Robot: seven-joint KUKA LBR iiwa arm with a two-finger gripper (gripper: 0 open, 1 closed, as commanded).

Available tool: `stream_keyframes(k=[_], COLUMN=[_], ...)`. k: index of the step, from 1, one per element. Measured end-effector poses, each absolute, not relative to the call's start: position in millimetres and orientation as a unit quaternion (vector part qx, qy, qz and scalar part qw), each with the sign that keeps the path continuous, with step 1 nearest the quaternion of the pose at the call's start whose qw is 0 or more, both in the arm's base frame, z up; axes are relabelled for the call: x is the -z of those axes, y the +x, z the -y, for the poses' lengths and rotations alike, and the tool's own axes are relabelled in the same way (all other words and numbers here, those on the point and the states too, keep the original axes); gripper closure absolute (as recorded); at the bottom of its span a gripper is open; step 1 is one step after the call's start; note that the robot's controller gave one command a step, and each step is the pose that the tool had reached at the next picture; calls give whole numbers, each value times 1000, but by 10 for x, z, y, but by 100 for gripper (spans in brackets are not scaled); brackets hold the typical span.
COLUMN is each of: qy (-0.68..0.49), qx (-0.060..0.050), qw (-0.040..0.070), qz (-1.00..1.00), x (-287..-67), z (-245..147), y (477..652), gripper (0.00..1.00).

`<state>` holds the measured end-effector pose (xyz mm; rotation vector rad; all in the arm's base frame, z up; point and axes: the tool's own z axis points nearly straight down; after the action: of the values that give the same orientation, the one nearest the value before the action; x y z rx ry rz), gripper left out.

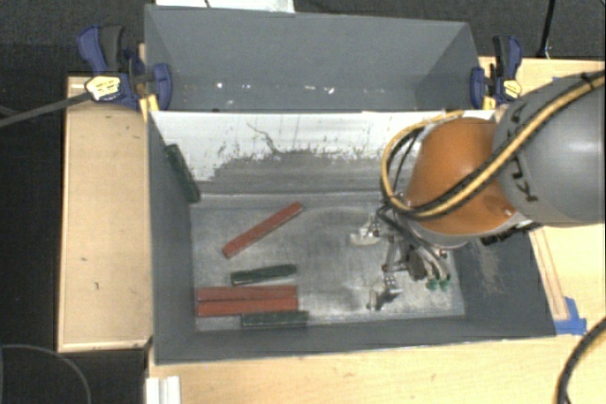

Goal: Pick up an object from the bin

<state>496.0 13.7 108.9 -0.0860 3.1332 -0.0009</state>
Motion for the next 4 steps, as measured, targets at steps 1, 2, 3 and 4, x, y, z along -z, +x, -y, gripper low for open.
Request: stream_keyframes(k=[1, 2, 3, 4], qy=[-29, -37, -29, -136], qx=[0, 0, -1, 1], qw=[1, 0, 7, 12], qz=[-1000, -999, -1000, -991], x=[-721, -1113, -1164, -753], z=[-473, -714, -884, -1292], y=[4958, 5357, 5356, 4873], gripper=[0, 0, 0, 100])
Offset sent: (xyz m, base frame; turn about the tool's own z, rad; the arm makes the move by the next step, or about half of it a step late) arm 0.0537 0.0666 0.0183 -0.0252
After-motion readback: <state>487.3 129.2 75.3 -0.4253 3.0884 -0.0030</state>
